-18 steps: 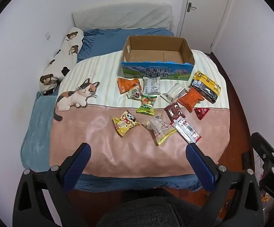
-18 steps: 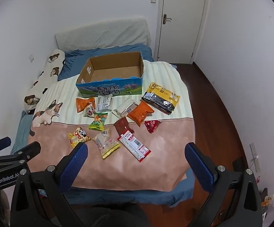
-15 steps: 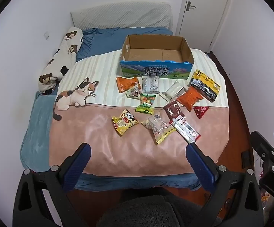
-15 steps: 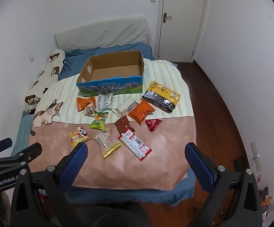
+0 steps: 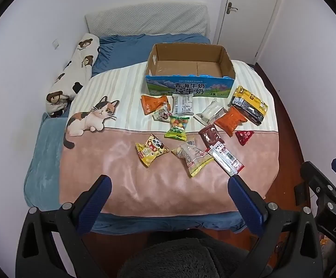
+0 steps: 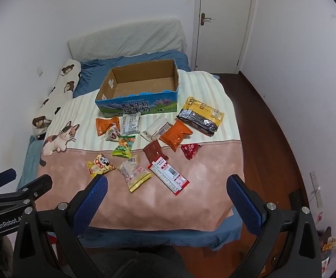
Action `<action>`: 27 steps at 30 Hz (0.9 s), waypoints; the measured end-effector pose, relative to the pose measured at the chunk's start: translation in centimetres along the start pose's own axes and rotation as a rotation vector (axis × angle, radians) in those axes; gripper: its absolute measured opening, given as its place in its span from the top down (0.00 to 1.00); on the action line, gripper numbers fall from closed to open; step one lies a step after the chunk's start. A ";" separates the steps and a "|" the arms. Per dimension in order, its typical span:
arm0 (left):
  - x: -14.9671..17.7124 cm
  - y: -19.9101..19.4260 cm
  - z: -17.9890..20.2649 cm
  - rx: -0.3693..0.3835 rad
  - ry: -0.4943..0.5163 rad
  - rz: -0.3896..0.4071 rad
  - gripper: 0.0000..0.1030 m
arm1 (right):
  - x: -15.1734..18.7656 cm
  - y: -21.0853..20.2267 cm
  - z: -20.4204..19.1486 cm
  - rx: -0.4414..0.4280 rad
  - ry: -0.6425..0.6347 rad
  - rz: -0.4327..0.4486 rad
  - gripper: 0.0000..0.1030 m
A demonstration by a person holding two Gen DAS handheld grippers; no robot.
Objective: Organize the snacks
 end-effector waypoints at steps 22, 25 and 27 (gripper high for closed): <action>-0.2 -0.4 0.1 0.003 0.001 0.012 0.00 | -0.3 -0.2 -0.1 -0.003 0.004 0.010 0.00; -0.3 -0.7 0.2 0.005 0.001 0.017 0.00 | -0.2 -0.3 -0.3 0.000 0.005 0.014 0.00; -0.3 -0.9 0.3 0.010 0.003 0.018 0.00 | -0.3 -0.4 -0.4 0.001 0.006 0.016 0.00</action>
Point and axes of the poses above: each gripper's, at about its wrist camera, not at the fingertips, and y roughly the way its jaws point, z to its right, x to its underside, the point moved 1 cm from there along y, roughly the way its jaws point, and after that the axes turned 9 degrees about -y, right-handed, at the moved point
